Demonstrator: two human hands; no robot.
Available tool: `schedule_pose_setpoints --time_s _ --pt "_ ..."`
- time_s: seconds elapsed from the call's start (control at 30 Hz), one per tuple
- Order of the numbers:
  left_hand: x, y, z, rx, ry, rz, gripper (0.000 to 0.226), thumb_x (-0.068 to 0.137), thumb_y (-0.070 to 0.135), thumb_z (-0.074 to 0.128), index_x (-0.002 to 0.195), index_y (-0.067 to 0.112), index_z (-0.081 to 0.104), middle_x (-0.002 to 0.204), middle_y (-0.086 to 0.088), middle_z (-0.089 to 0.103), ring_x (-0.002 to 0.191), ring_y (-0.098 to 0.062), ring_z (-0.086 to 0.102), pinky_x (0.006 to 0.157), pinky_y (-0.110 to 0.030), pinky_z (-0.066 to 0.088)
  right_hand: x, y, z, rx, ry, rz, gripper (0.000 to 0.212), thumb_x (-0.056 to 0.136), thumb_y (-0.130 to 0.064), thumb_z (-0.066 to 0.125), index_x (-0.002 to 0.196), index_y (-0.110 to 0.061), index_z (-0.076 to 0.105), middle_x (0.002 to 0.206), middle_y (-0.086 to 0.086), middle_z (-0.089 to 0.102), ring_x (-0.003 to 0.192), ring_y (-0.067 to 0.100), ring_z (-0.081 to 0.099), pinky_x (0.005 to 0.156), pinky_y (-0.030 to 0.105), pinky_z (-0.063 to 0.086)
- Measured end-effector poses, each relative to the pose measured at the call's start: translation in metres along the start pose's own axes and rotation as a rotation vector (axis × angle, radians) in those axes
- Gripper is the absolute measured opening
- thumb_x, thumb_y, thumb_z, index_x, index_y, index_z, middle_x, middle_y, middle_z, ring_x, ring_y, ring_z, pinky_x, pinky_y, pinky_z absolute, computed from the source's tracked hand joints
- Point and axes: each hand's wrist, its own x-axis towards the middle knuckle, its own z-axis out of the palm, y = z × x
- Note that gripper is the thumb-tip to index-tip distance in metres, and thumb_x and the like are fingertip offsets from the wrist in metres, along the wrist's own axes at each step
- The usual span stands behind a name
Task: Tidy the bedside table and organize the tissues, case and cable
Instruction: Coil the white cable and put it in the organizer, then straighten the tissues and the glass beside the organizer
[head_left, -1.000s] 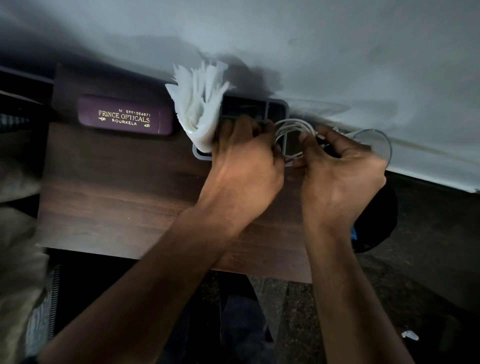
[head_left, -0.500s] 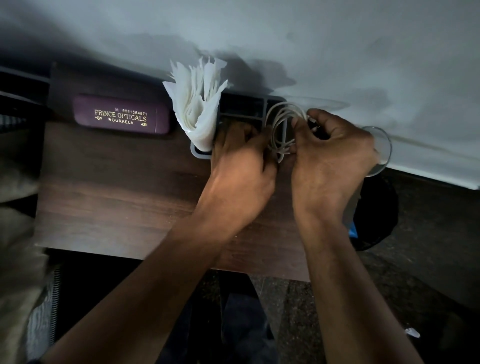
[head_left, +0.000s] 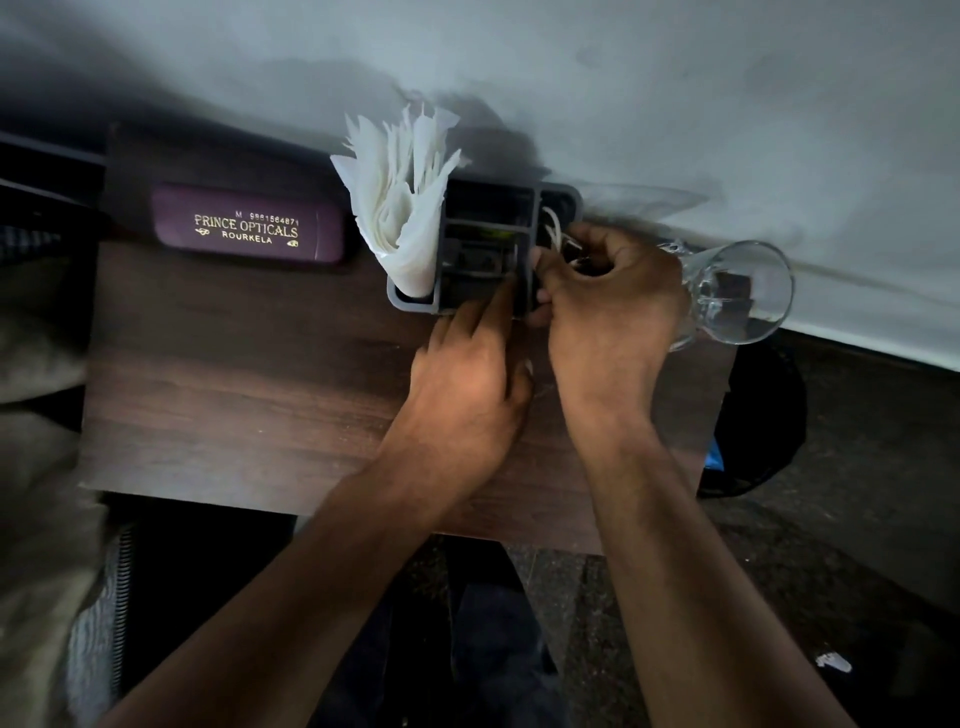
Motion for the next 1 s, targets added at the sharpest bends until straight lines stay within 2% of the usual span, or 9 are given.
schedule_pose_setpoints --time_s 0.1,0.23,0.37,0.43,0.5,0.63,0.7,0.83,1.0 --pt "-0.004 -0.002 -0.002 0.05 -0.006 0.004 0.067 0.094 0.023 0.059 0.156 0.017 0.033 0.146 -0.009 0.05 0.132 -0.031 0.045 0.104 -0.052 0.043 -0.001 -0.003 -0.012 -0.042 -0.008 -0.028 0.032 0.079 -0.023 0.084 0.109 -0.018 0.075 0.096 -0.001 0.076 0.071 0.016 0.075 0.066 0.036 0.063" --pt "-0.012 -0.002 -0.008 0.027 0.025 0.012 0.06 0.096 0.023 0.057 0.153 0.016 0.039 0.148 -0.008 0.048 0.135 -0.028 0.045 0.109 -0.049 0.042 -0.004 -0.004 -0.034 0.059 0.019 0.071 0.028 0.081 -0.013 0.083 0.108 -0.011 0.074 0.089 -0.003 0.073 0.053 0.011 0.072 0.048 0.018 0.054" --pt "-0.031 -0.008 -0.021 -0.133 0.26 -0.065 0.029 0.095 0.011 0.056 0.121 0.018 0.067 0.117 0.003 0.06 0.109 -0.012 0.057 0.098 -0.025 0.043 -0.008 0.014 -0.041 0.01 0.033 0.124 0.017 0.089 -0.011 0.073 0.106 -0.015 0.076 0.079 -0.008 0.073 0.05 0.003 0.066 0.054 0.033 0.062" --pt "-0.037 -0.012 -0.029 -0.199 0.49 -0.144 0.022 0.09 0.006 0.053 0.103 0.018 0.067 0.106 0.004 0.06 0.094 -0.003 0.056 0.09 -0.023 0.045 -0.007 0.022 -0.04 0.045 -0.054 0.206 0.022 0.092 -0.008 0.069 0.112 -0.016 0.074 0.081 -0.011 0.072 0.058 0.0 0.067 0.066 0.039 0.065" --pt "-0.036 -0.02 -0.038 -0.325 0.608 -0.278 0.03 0.087 0.003 0.051 0.108 0.022 0.059 0.112 0.003 0.056 0.087 0.007 0.054 0.083 -0.014 0.044 -0.01 0.026 -0.036 0.091 -0.159 0.281 0.025 0.094 -0.011 0.068 0.118 -0.013 0.072 0.088 -0.006 0.074 0.062 -0.001 0.068 0.074 0.039 0.065" --pt "-0.023 -0.029 -0.049 -0.553 0.438 -0.416 0.063 0.083 0.01 0.052 0.144 0.023 0.053 0.126 0.011 0.064 0.102 0.01 0.06 0.093 -0.009 0.047 -0.019 0.034 -0.021 0.146 -0.175 0.277 0.022 0.096 -0.015 0.066 0.117 -0.01 0.073 0.086 -0.001 0.075 0.06 0.005 0.07 0.072 0.045 0.065" --pt "-0.017 -0.027 -0.047 -0.614 0.296 -0.418 0.068 0.081 0.01 0.053 0.146 0.028 0.052 0.112 0.014 0.07 0.087 0.003 0.061 0.078 -0.007 0.05 -0.022 0.039 -0.014 0.137 -0.134 0.242 0.019 0.097 -0.014 0.066 0.113 -0.01 0.075 0.085 0.001 0.076 0.058 0.007 0.071 0.069 0.048 0.064" --pt "-0.014 -0.027 -0.043 -0.565 0.282 -0.427 0.079 0.067 0.024 0.053 0.146 0.034 0.052 0.128 0.011 0.069 0.117 -0.014 0.063 0.11 -0.043 0.047 -0.023 0.042 -0.004 0.148 -0.066 0.217 0.014 0.095 -0.013 0.068 0.102 -0.007 0.078 0.082 0.004 0.076 0.056 0.017 0.072 0.061 0.054 0.062" --pt "-0.02 -0.03 -0.044 -0.479 0.266 -0.398 0.076 0.073 0.025 0.053 0.147 0.044 0.046 0.132 0.016 0.065 0.118 -0.005 0.06 0.107 -0.033 0.045 -0.029 0.043 -0.019 0.186 0.035 0.225 0.017 0.092 -0.026 0.073 0.083 -0.013 0.078 0.069 0.006 0.073 0.058 0.013 0.067 0.058 0.046 0.062"
